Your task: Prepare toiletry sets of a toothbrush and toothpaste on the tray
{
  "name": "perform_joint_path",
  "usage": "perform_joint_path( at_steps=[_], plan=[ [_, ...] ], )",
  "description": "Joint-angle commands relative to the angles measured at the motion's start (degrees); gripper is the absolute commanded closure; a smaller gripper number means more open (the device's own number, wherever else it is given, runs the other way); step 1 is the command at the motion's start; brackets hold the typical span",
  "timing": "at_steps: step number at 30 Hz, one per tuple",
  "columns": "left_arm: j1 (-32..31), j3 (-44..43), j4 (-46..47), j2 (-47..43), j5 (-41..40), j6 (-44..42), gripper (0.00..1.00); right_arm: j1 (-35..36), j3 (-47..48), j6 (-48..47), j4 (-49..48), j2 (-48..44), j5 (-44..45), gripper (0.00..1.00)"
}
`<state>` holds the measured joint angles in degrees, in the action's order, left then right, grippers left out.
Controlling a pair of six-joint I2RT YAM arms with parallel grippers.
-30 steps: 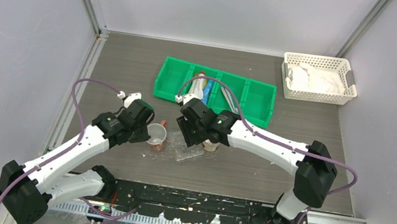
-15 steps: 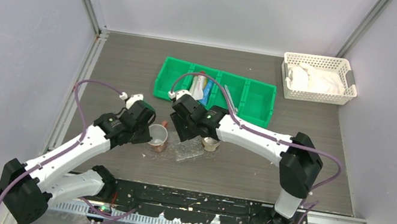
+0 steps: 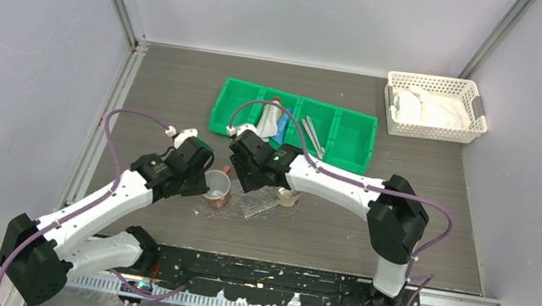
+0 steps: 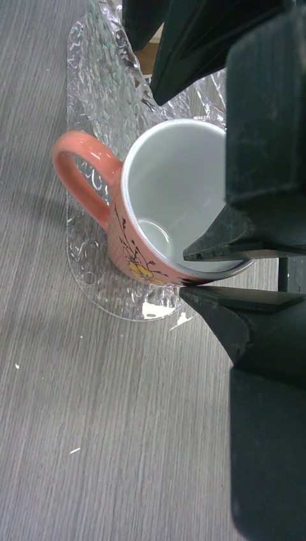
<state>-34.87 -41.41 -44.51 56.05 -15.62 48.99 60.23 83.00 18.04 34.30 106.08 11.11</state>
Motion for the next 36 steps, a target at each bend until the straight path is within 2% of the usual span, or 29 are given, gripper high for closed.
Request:
perform_joint_path(
  at_steps=[1,13,20,30,36],
  plan=[
    [-0.33,0.45,2.04,0.37,0.9,-0.55,0.78,0.08,2.31,1.82,-1.5,0.0,5.0,0.55],
    [-0.32,0.58,2.02,-0.42,0.84,-0.65,0.77,0.66,-4.78,9.99,-6.29,-2.99,5.82,0.53],
    [-0.29,0.96,2.58,-0.54,1.02,-0.56,0.77,0.91,-8.02,16.33,-6.65,-4.28,9.45,0.52],
    [-0.28,1.71,3.4,-0.68,1.35,-0.48,0.77,1.2,-6.34,21.19,-5.58,-3.58,15.69,0.49],
    [-0.25,2.38,3.86,-0.85,1.73,-0.47,0.76,1.14,-3.93,22.5,-5.75,-0.57,15.44,0.49]
  ],
)
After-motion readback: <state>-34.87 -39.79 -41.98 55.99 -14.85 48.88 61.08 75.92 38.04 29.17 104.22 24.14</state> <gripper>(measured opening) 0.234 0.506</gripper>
